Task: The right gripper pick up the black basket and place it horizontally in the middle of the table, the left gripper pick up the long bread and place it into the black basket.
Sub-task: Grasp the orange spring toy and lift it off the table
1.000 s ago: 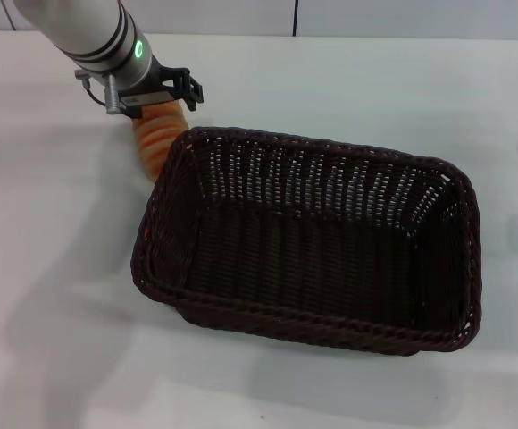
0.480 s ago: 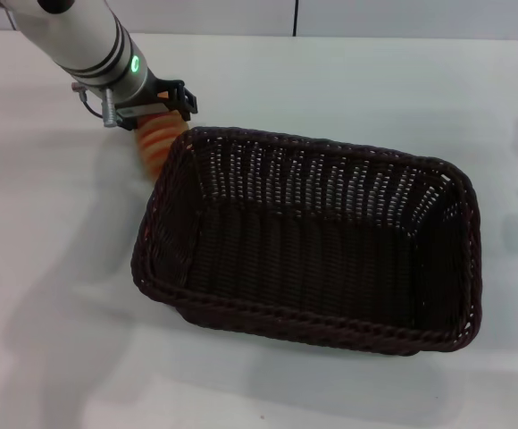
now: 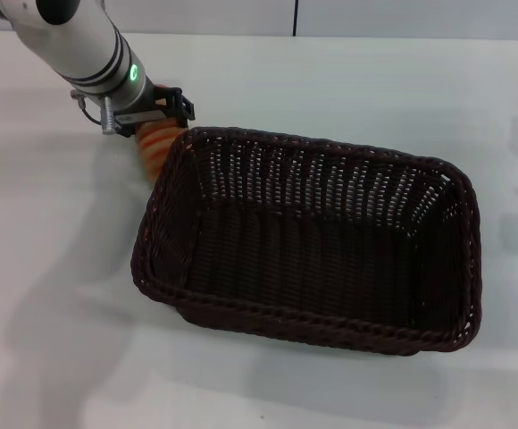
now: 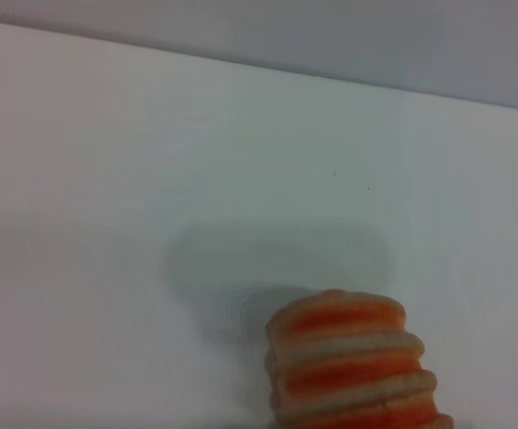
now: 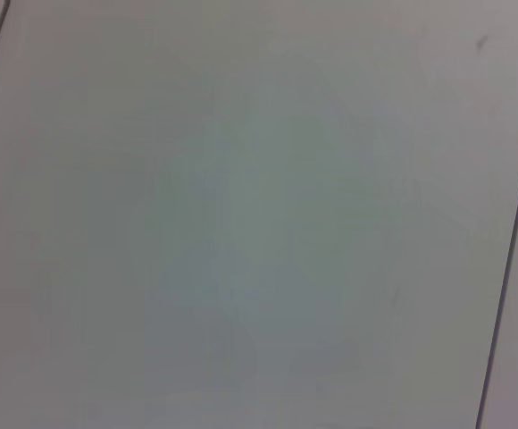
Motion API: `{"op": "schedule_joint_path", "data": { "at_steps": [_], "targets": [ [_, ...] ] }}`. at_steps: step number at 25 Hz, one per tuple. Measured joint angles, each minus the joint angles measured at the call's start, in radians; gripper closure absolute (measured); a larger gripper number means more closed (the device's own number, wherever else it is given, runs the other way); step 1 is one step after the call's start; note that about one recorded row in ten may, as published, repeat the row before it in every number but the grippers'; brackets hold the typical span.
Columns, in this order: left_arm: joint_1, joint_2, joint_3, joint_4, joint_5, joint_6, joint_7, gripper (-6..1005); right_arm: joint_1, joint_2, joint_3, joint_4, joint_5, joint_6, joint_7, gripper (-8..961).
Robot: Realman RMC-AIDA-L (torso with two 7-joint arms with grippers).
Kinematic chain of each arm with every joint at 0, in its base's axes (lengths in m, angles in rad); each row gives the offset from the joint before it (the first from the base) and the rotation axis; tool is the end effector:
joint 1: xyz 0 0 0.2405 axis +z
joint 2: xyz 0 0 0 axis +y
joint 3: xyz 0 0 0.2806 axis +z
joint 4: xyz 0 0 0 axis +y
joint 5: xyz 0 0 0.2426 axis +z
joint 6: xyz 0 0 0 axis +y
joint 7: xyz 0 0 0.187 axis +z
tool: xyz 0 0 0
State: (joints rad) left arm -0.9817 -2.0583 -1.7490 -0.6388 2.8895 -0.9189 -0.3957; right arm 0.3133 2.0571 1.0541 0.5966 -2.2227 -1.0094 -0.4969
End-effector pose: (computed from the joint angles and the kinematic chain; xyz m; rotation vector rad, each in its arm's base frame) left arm -0.2305 0.5282 -0.0821 -1.6996 -1.5355 0.1520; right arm 0.3257 0.4192 -0.0196 -1.4239 0.3064 0.4591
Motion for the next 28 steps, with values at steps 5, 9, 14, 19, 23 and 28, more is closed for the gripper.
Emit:
{"op": "schedule_joint_path", "data": {
  "at_steps": [5,9,14,19,23,28],
  "targets": [
    [-0.001,-0.002,0.0,0.001,0.0,0.002,0.01,206,0.003,0.0,0.0,0.0,0.0,-0.001,0.0,582],
    [-0.002,-0.002,0.001,0.003,-0.001,0.007,0.012,212,0.007,0.0,-0.001,-0.001,0.0,-0.001,0.0,582],
    [-0.002,-0.003,0.007,0.017,-0.001,0.018,0.014,215,0.015,0.0,-0.002,-0.007,0.0,-0.001,0.0,582],
    [-0.006,-0.005,0.016,0.026,-0.001,0.02,0.015,263,0.018,0.0,-0.002,-0.008,0.0,-0.001,0.0,582],
    [-0.007,-0.005,0.017,0.027,-0.001,0.018,0.015,299,0.019,0.0,-0.002,-0.008,0.0,-0.001,0.0,582],
    [-0.008,-0.008,0.02,0.02,-0.001,0.017,0.033,329,0.016,0.0,-0.002,-0.006,0.0,-0.002,0.0,582]
  ]
}}
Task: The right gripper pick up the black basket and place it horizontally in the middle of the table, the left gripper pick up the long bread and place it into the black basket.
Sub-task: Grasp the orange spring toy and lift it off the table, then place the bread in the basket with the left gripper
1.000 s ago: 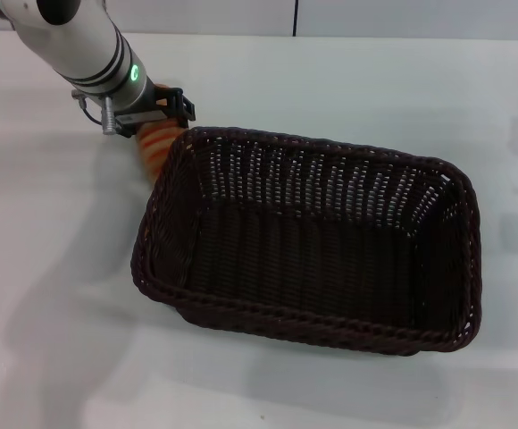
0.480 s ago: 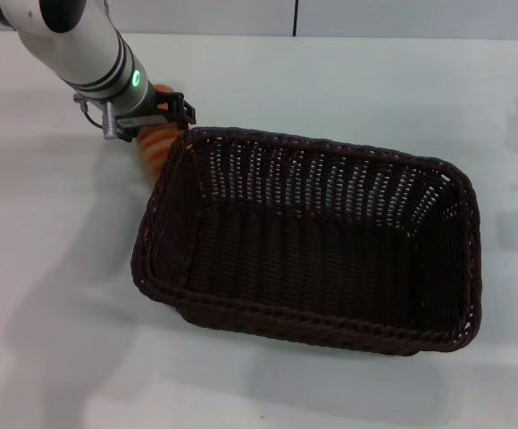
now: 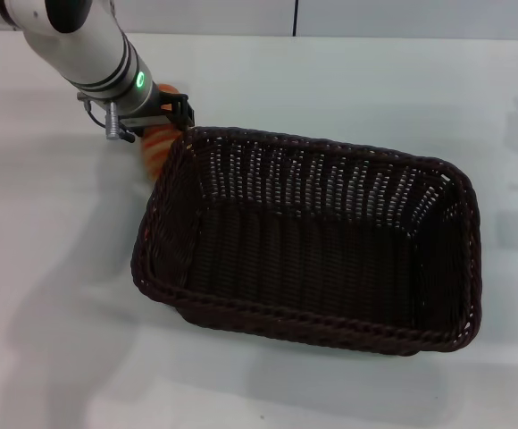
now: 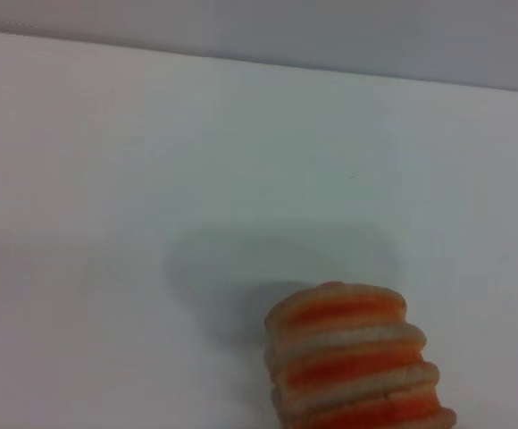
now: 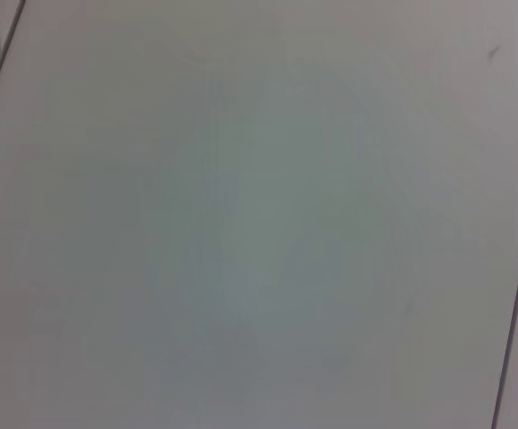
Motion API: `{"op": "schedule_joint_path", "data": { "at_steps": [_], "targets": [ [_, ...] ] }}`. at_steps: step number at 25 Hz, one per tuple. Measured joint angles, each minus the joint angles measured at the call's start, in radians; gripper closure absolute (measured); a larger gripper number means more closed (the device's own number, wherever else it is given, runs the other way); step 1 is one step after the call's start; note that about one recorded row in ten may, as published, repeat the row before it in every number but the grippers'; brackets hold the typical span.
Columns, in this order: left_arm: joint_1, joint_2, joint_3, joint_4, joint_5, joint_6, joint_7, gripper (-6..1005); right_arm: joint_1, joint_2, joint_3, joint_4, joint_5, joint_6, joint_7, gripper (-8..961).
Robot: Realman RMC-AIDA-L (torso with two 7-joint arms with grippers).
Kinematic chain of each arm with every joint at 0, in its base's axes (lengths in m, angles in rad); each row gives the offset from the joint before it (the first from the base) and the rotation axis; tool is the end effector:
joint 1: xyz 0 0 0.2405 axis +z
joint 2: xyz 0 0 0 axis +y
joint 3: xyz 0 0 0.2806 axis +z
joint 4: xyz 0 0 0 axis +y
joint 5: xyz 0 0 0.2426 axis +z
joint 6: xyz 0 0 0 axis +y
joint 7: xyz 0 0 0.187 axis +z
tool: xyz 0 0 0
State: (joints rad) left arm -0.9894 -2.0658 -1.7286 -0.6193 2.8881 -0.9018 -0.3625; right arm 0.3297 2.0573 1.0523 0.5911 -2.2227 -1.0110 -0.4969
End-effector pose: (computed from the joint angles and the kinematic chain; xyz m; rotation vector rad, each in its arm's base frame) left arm -0.2297 0.5264 -0.0898 -1.7421 -1.4909 0.1821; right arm 0.3202 0.4237 -0.0201 -1.4289 0.2941 0.4677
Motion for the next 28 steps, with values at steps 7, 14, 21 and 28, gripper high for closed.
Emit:
{"op": "schedule_joint_path", "data": {
  "at_steps": [7,14,21,28],
  "targets": [
    [0.009,-0.001,0.008,-0.023,-0.005,0.003,0.022,379,-0.004,0.004,0.001,0.002,0.0,0.0,-0.001,582],
    [0.086,0.003,-0.003,-0.144,-0.009,0.001,0.094,466,-0.006,0.008,0.015,0.005,0.0,0.0,-0.007,582],
    [0.161,0.006,-0.058,-0.294,-0.036,-0.015,0.247,520,0.008,0.015,0.032,-0.003,0.005,0.0,-0.01,582],
    [0.184,0.009,-0.219,-0.397,-0.145,-0.099,0.509,563,0.01,0.018,0.08,-0.004,0.008,0.0,-0.01,582]
  ]
}}
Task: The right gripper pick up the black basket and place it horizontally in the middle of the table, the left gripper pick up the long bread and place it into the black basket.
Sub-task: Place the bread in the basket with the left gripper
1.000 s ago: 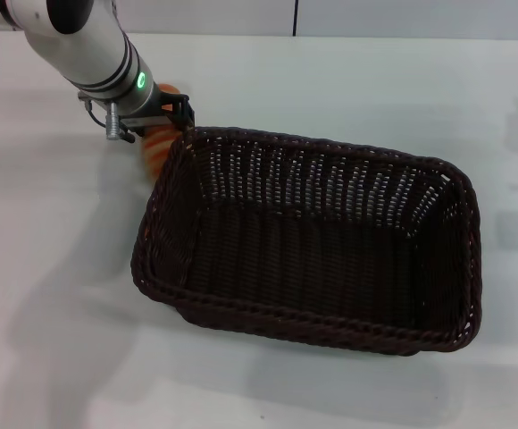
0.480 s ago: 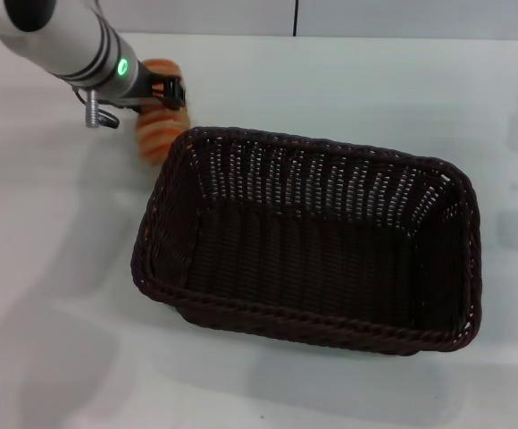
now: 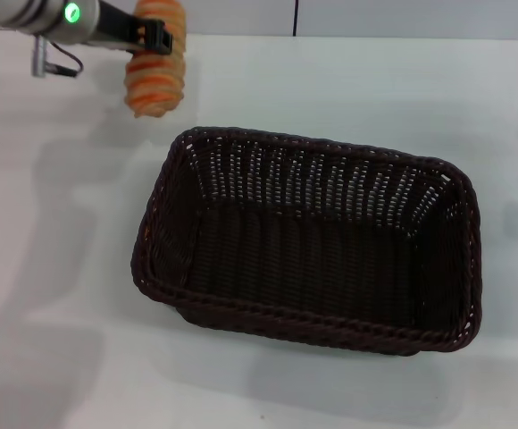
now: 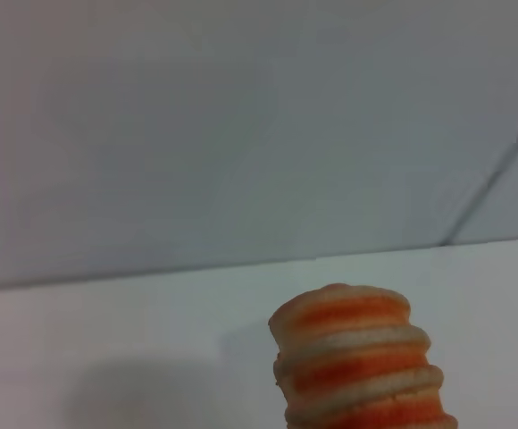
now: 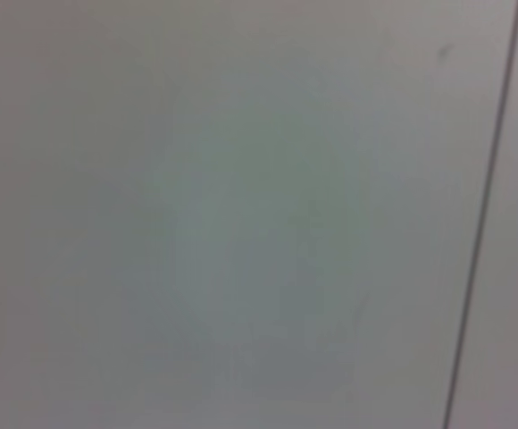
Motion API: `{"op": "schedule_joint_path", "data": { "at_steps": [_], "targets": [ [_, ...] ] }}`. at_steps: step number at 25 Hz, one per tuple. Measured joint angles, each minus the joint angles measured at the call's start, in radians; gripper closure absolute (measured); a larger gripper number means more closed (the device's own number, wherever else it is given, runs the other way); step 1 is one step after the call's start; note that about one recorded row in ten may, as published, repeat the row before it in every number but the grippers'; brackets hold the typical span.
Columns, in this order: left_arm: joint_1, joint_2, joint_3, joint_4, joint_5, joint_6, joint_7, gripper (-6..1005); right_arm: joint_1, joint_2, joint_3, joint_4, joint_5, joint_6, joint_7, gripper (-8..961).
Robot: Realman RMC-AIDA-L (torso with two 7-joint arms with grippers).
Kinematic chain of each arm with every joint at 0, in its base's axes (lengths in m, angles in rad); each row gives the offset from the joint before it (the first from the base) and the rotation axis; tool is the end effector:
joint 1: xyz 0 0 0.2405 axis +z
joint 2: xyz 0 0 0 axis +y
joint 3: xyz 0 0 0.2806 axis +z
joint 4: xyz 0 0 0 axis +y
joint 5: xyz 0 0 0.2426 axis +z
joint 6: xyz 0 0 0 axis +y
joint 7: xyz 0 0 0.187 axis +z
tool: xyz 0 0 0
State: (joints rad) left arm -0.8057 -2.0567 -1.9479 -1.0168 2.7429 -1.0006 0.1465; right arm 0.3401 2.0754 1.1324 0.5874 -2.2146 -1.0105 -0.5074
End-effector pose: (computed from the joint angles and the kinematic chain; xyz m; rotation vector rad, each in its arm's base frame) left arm -0.2044 0.5351 -0.0125 -1.9827 -1.2358 -0.0268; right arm 0.3242 0.4298 -0.0067 -1.3529 0.3296 0.4665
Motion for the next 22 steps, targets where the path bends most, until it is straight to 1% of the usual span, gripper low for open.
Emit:
{"op": "schedule_joint_path", "data": {
  "at_steps": [1,2,4,6,10,11,14,16,17,19,20,21,22],
  "targets": [
    [0.0,0.0,-0.038,-0.028,-0.021,-0.043,0.054,569,0.0,0.0,0.009,0.0,0.001,0.002,0.0,582],
    [0.0,0.001,-0.096,-0.085,-0.057,-0.129,0.148,574,-0.002,0.001,0.019,-0.002,0.002,0.005,0.0,582],
    [0.002,0.001,-0.139,-0.15,-0.105,-0.228,0.231,584,-0.002,0.001,0.023,-0.004,0.002,0.006,0.001,582],
    [0.013,0.001,-0.166,-0.226,-0.155,-0.319,0.291,597,0.0,0.002,0.026,-0.009,0.003,0.007,0.001,582],
    [0.043,0.002,-0.174,-0.378,-0.259,-0.482,0.359,627,0.002,0.003,0.034,-0.011,0.004,0.009,0.0,582],
    [0.047,0.002,-0.173,-0.404,-0.275,-0.506,0.366,635,0.002,0.003,0.035,-0.011,0.004,0.009,0.0,582],
    [0.07,0.0,-0.149,-0.515,-0.366,-0.637,0.392,657,0.002,0.004,0.036,-0.011,0.004,0.011,0.001,582],
    [0.084,0.0,-0.116,-0.554,-0.408,-0.687,0.398,673,0.002,0.004,0.036,-0.011,0.006,0.011,0.001,582],
    [0.092,-0.001,-0.097,-0.567,-0.424,-0.7,0.4,680,0.002,0.004,0.037,-0.011,0.01,0.012,0.001,582],
    [0.116,-0.001,-0.031,-0.588,-0.455,-0.71,0.403,710,0.002,0.003,0.037,-0.011,0.019,0.012,0.001,582],
    [0.135,-0.003,0.032,-0.59,-0.462,-0.702,0.406,725,0.003,0.003,0.037,-0.011,0.024,0.012,0.001,582],
    [0.135,-0.003,0.032,-0.59,-0.462,-0.702,0.406,727,0.003,0.003,0.038,-0.011,0.027,0.012,0.001,582],
    [0.143,-0.005,0.064,-0.585,-0.463,-0.694,0.408,730,0.004,0.003,0.038,-0.011,0.028,0.012,0.001,582]
  ]
}}
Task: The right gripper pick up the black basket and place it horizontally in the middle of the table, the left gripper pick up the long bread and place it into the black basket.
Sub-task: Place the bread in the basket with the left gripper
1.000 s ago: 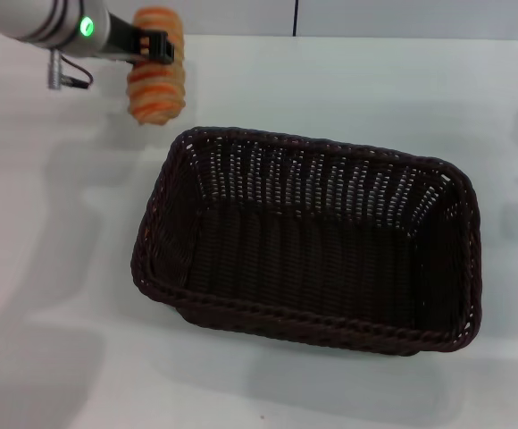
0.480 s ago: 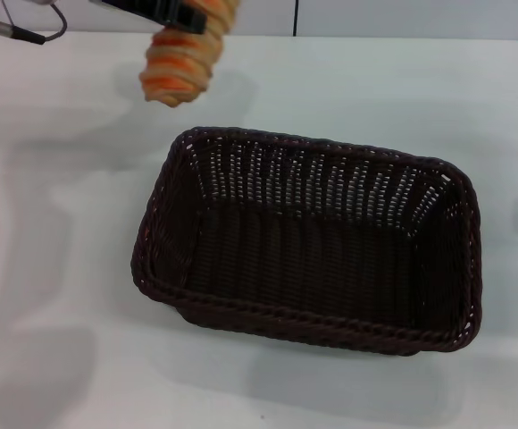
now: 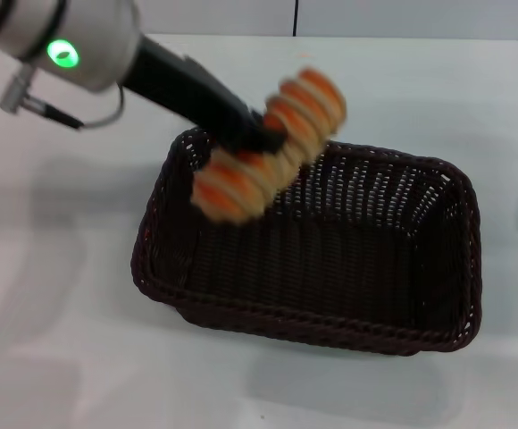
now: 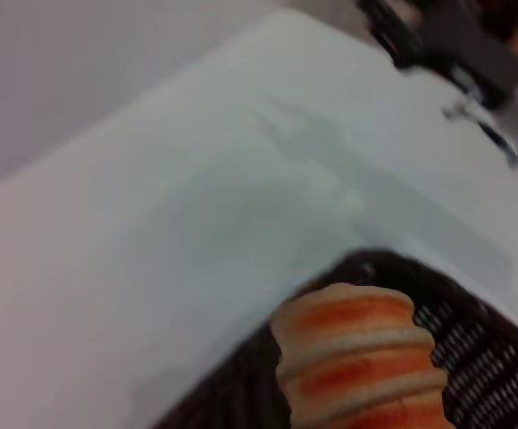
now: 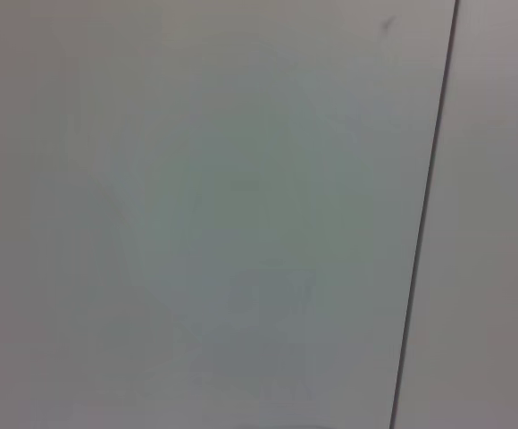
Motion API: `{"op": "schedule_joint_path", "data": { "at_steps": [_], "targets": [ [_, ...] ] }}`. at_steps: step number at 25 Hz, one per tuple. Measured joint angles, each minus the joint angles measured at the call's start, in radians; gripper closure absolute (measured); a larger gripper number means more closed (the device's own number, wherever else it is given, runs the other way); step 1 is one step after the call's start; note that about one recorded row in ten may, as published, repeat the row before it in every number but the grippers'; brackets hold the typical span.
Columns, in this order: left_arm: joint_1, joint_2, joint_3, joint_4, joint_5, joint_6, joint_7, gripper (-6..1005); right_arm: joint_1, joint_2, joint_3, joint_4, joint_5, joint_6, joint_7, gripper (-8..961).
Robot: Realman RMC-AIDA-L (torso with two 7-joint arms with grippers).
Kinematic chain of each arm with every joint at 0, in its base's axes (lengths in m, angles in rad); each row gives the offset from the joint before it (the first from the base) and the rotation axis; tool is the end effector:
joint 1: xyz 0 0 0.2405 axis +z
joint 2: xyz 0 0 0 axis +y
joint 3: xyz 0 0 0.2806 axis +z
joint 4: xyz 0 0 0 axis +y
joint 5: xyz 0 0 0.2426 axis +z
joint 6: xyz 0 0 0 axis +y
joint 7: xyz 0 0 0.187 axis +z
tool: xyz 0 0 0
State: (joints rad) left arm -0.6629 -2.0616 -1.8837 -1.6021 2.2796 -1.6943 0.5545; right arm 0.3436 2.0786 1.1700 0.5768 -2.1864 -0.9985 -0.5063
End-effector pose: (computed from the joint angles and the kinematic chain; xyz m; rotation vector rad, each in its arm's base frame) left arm -0.0926 0.3967 -0.0030 -2.7858 -0.7390 0.0383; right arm 0.3357 0.4311 0.0014 -1.3093 0.3766 0.4519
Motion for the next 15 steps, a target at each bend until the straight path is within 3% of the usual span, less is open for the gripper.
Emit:
{"op": "schedule_joint_path", "data": {
  "at_steps": [5,8,15],
  "targets": [
    [0.042,-0.002,0.152,0.034,-0.002,0.088,0.019,741,0.001,0.0,0.0,0.002,0.001,0.0,0.002,582],
    [0.059,-0.003,0.174,0.035,-0.008,0.114,0.028,748,0.001,0.0,0.0,0.005,0.001,0.0,0.002,582],
    [0.134,-0.001,0.162,-0.002,-0.084,0.214,0.089,557,0.003,0.0,-0.002,0.006,0.001,0.0,-0.001,582]
  ]
}}
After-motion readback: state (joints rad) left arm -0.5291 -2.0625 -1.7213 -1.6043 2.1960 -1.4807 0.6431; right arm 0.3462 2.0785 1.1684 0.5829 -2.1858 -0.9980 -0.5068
